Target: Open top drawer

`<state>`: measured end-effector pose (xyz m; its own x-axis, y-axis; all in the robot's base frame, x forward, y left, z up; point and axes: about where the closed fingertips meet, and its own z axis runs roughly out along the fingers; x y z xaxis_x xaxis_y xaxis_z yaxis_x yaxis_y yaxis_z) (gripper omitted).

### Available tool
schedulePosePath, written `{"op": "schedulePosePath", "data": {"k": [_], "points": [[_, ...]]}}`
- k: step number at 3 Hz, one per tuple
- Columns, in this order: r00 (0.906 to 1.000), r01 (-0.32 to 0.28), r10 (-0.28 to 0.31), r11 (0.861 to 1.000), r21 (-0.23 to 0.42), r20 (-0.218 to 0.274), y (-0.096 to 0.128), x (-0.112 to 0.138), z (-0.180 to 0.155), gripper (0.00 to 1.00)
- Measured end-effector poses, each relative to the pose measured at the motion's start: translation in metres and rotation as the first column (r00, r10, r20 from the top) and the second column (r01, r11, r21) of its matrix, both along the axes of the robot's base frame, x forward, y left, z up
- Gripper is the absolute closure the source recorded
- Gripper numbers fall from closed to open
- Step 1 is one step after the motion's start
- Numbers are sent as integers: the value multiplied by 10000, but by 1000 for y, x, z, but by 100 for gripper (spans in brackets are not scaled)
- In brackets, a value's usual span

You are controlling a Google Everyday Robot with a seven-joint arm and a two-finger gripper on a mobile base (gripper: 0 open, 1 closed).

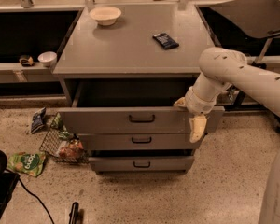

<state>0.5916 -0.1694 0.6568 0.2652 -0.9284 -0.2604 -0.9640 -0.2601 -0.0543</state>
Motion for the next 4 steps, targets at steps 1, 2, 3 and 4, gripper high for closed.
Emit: {"op": "schedulePosePath", "data": {"k": [1, 2, 3, 4], "points": [[9992, -9, 7, 10000, -40, -406, -3, -12, -4, 41], [9996, 168, -171, 9997, -171, -205, -9, -24, 9, 65], [9993, 371, -371, 9993, -33, -91, -13, -40, 22, 88], [9992, 382, -382, 9993, -25, -86, -11, -43, 21, 100]]}}
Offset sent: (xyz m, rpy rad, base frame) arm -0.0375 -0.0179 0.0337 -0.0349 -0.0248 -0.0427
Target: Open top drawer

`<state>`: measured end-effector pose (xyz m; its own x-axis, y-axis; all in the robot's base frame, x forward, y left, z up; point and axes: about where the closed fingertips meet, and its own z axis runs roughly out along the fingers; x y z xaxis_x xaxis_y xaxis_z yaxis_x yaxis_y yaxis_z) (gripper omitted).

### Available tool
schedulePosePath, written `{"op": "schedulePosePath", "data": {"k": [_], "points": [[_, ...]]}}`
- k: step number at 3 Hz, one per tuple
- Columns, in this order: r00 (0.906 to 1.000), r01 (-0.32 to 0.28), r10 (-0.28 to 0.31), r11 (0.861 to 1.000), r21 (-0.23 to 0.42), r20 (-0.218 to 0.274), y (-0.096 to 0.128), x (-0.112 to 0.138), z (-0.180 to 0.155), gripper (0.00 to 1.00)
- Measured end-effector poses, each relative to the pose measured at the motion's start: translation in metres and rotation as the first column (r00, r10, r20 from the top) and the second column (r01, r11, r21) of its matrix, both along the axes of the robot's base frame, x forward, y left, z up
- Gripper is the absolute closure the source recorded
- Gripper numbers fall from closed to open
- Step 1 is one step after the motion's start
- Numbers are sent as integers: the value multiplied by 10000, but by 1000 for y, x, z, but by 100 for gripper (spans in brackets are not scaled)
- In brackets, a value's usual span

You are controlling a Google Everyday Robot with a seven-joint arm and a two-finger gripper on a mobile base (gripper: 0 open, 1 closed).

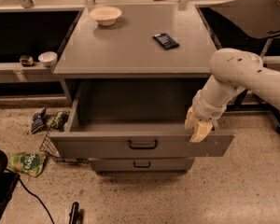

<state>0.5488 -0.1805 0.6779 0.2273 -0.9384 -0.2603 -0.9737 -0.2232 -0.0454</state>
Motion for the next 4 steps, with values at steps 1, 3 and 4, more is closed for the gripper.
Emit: {"op": "schedulePosePath", "data": {"k": [1, 3, 4], "points": [[10000, 0, 0, 10000, 0, -1, 0, 0, 0, 100], [10000, -1, 1, 10000, 0, -2, 0, 0, 0, 58], [10000, -1, 1, 10000, 0, -2, 0, 0, 0, 36]]}}
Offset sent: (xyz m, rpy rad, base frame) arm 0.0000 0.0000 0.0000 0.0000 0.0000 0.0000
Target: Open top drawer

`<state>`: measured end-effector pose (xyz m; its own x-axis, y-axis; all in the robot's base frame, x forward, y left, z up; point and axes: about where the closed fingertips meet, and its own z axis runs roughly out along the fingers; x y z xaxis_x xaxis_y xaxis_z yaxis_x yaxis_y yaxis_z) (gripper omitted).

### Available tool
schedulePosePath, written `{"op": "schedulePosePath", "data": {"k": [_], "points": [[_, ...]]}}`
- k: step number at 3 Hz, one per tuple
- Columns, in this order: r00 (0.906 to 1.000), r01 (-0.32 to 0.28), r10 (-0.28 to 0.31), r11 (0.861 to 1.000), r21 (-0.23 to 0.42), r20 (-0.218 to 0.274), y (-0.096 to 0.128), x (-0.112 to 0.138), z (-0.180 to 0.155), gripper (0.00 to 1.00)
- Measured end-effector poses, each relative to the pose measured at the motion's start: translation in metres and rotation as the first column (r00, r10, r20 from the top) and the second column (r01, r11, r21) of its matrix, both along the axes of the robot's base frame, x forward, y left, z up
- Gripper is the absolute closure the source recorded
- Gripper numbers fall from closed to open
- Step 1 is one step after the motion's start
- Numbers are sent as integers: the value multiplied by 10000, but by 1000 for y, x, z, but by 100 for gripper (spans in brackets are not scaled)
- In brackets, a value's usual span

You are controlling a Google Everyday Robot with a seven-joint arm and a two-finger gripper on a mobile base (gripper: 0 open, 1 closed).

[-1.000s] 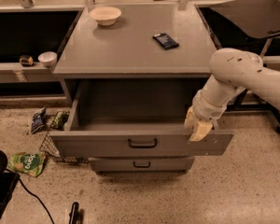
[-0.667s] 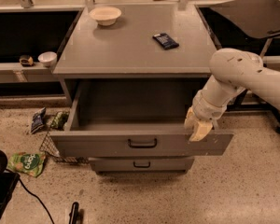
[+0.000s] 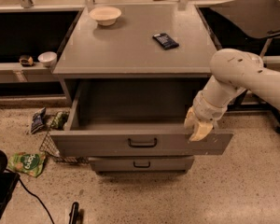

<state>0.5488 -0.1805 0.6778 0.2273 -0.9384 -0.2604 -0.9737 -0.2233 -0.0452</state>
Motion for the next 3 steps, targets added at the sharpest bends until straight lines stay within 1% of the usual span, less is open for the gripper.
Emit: {"op": "schedulePosePath", "data": {"k": [1, 2, 3], "points": [[10000, 0, 0, 10000, 0, -1, 0, 0, 0, 13], [10000, -1, 1, 10000, 0, 0, 0, 0, 0, 0], [9993, -208, 210, 9998, -61, 294, -3, -5, 18, 0]]}}
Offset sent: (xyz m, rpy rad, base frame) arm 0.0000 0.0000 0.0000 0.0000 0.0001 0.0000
